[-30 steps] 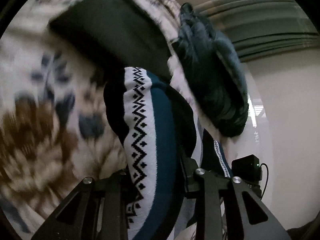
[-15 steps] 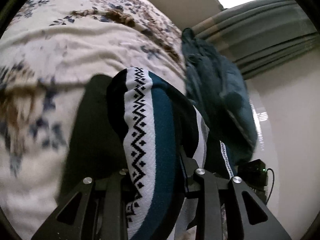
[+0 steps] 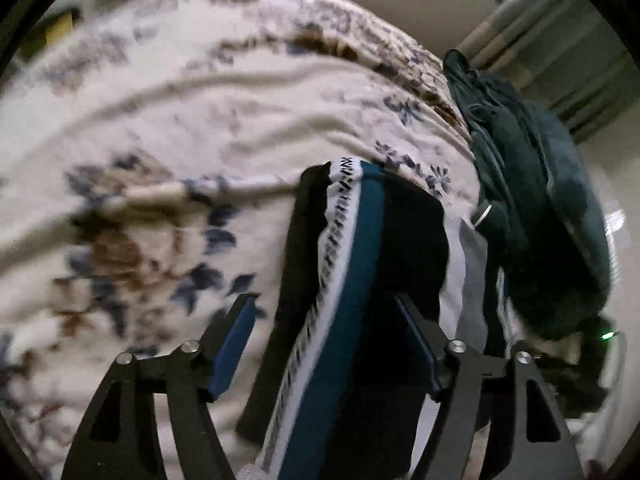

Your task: Fold small clothes

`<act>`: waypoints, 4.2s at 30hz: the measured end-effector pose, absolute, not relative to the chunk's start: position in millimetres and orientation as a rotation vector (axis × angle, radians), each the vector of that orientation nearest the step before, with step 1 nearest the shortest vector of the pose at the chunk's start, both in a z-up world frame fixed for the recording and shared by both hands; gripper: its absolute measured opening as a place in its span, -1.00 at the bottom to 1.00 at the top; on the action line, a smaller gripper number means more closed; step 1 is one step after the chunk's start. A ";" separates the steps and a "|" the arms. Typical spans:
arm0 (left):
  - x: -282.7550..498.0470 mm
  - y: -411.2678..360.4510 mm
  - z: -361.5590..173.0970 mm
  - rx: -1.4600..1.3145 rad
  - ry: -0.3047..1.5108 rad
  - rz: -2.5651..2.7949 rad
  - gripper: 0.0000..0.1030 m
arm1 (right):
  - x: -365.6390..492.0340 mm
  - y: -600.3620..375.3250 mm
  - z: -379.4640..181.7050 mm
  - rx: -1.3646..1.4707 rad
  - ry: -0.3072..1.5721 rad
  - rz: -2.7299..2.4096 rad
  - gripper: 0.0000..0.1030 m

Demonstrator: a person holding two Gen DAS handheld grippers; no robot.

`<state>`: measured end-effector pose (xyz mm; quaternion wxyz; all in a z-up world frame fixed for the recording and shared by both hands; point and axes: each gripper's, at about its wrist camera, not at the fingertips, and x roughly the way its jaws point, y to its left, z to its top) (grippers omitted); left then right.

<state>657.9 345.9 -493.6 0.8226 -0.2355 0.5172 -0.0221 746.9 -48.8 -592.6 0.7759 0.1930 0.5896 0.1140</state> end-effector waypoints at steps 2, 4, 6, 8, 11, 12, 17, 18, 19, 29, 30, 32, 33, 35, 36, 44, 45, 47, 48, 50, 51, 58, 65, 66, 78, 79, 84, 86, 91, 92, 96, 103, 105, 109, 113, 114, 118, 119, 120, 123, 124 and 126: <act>641.2 333.2 -486.0 -0.447 1.084 -0.031 0.71 | 716.8 -54.7 -574.3 0.391 1.264 0.234 0.11; 628.4 317.8 -487.0 -0.403 1.082 -0.025 0.73 | 700.3 -41.1 -566.8 0.408 1.268 0.251 0.11; 623.5 304.7 -497.3 -0.351 1.111 -0.002 0.73 | 689.6 -33.5 -572.5 0.423 1.289 0.245 0.11; 619.6 292.3 -517.3 -0.286 1.168 0.041 0.73 | 676.0 -21.6 -580.8 0.354 1.329 0.201 0.10; 609.1 295.5 -531.6 -0.320 1.176 0.058 0.86 | 664.5 -11.5 -600.8 0.228 1.366 0.110 0.09; 607.1 296.1 -531.8 -0.329 1.176 0.060 0.86 | 660.6 -11.4 -605.9 0.211 1.379 0.095 0.09; 599.2 283.8 -510.5 -0.250 1.165 0.099 0.86 | 649.6 -7.4 -588.3 0.160 1.340 0.024 0.30; 597.1 280.1 -505.5 -0.232 1.157 0.105 0.86 | 648.7 -5.1 -580.4 0.136 1.322 0.000 0.72; 593.9 275.5 -497.1 -0.202 1.147 0.117 0.86 | 647.3 -2.4 -572.0 0.114 1.302 -0.021 1.00; 556.0 252.3 -417.8 -0.102 1.104 0.157 0.88 | 596.8 11.5 -453.2 -0.024 1.120 -0.132 1.00; 553.3 250.5 -410.6 -0.099 1.100 0.153 0.88 | 588.3 11.1 -438.4 -0.029 1.108 -0.138 1.00; 538.6 245.2 -385.5 -0.091 1.087 0.149 0.88 | 574.0 10.8 -412.0 -0.022 1.099 -0.137 1.00; 528.9 242.6 -370.0 -0.087 1.079 0.144 0.88 | 564.5 11.2 -396.6 -0.026 1.089 -0.137 1.00; 512.9 238.7 -345.2 -0.077 1.064 0.142 0.88 | 543.1 12.5 -364.7 -0.045 1.062 -0.143 1.00; 505.4 237.3 -333.9 -0.075 1.058 0.139 0.88 | 532.2 11.7 -348.0 -0.040 1.054 -0.139 1.00; 425.5 214.2 -225.0 -0.055 0.989 0.104 0.88 | 439.3 10.7 -221.1 -0.033 0.944 -0.124 1.00; 417.7 211.8 -214.6 -0.050 0.981 0.104 0.88 | 427.9 11.6 -208.2 -0.042 0.931 -0.117 1.00; 398.2 208.0 -191.1 -0.051 0.960 0.093 0.88 | 406.3 13.3 -184.2 -0.043 0.910 -0.104 1.00; 388.1 206.5 -179.7 -0.050 0.950 0.094 0.88 | 397.5 12.6 -174.0 -0.040 0.901 -0.102 1.00; 372.9 205.5 -163.1 -0.056 0.935 0.093 0.88 | 377.3 13.1 -150.9 -0.047 0.879 -0.095 1.00; 365.9 205.2 -155.6 -0.062 0.931 0.093 0.88 | 367.1 13.2 -139.4 -0.050 0.869 -0.092 1.00; 318.2 200.4 -108.9 -0.078 0.889 0.103 0.88 | 305.3 6.7 -73.6 -0.039 0.821 -0.045 1.00; 287.3 192.7 -81.0 -0.082 0.858 0.101 0.88 | 262.8 -4.3 -32.2 -0.038 0.783 -0.030 1.00; 283.1 191.4 -79.3 -0.082 0.853 0.102 0.88 | 260.2 -5.5 -29.5 -0.038 0.781 -0.028 1.00; 261.5 183.7 -66.6 -0.080 0.826 0.107 1.00 | 238.0 -16.3 -5.2 -0.033 0.754 -0.021 1.00; 260.5 183.9 -65.1 -0.083 0.824 0.108 1.00 | 237.2 -17.1 -2.8 -0.033 0.752 -0.020 1.00; 259.4 182.9 -61.2 -0.079 0.819 0.111 1.00 | 235.0 -19.0 4.7 -0.042 0.737 -0.007 1.00; 257.8 182.4 -60.5 -0.085 0.819 0.111 1.00 | 233.5 -19.0 6.4 -0.042 0.736 -0.005 1.00; 258.9 183.2 -60.6 -0.082 0.818 0.107 1.00 | 232.0 -19.0 7.5 -0.042 0.737 0.000 1.00; 258.8 183.4 -60.6 -0.082 0.819 0.107 1.00 | 231.5 -18.7 7.2 -0.039 0.738 -0.002 1.00; 256.0 185.1 -57.5 -0.089 0.821 0.114 1.00 | 228.3 -18.5 9.4 -0.041 0.741 0.004 1.00; 253.3 185.2 -55.7 -0.091 0.818 0.120 1.00 | 225.9 -17.5 10.0 -0.037 0.746 0.012 1.00; 252.3 185.4 -54.6 -0.090 0.819 0.119 1.00 | 222.5 -16.6 10.6 -0.039 0.748 0.010 1.00; 252.9 186.1 -55.2 -0.091 0.817 0.121 1.00 | 219.6 -15.0 9.6 -0.041 0.745 0.008 1.00; 249.8 187.5 -52.7 -0.091 0.820 0.124 1.00 | 218.5 -13.3 8.9 -0.042 0.746 0.013 1.00; 248.7 188.4 -51.2 -0.090 0.819 0.126 1.00 | 218.2 -13.1 9.0 -0.042 0.745 0.012 1.00; 246.9 190.0 -50.0 -0.092 0.821 0.128 1.00 | 217.9 -12.7 9.0 -0.041 0.747 0.013 1.00; 247.3 189.0 -51.0 -0.090 0.819 0.129 1.00 | 219.3 -13.1 8.9 -0.043 0.748 0.016 1.00; 246.8 189.7 -50.1 -0.089 0.817 0.127 1.00 | 218.7 -12.8 8.9 -0.041 0.749 0.018 1.00; 247.7 188.4 -52.2 -0.091 0.818 0.126 1.00 | 219.2 -12.2 8.8 -0.044 0.748 0.017 1.00; 247.8 188.5 -52.3 -0.090 0.819 0.127 1.00 | 218.3 -11.6 8.7 -0.042 0.747 0.017 1.00; 247.7 188.3 -52.4 -0.090 0.820 0.125 1.00 | 218.6 -11.8 8.8 -0.044 0.746 0.016 1.00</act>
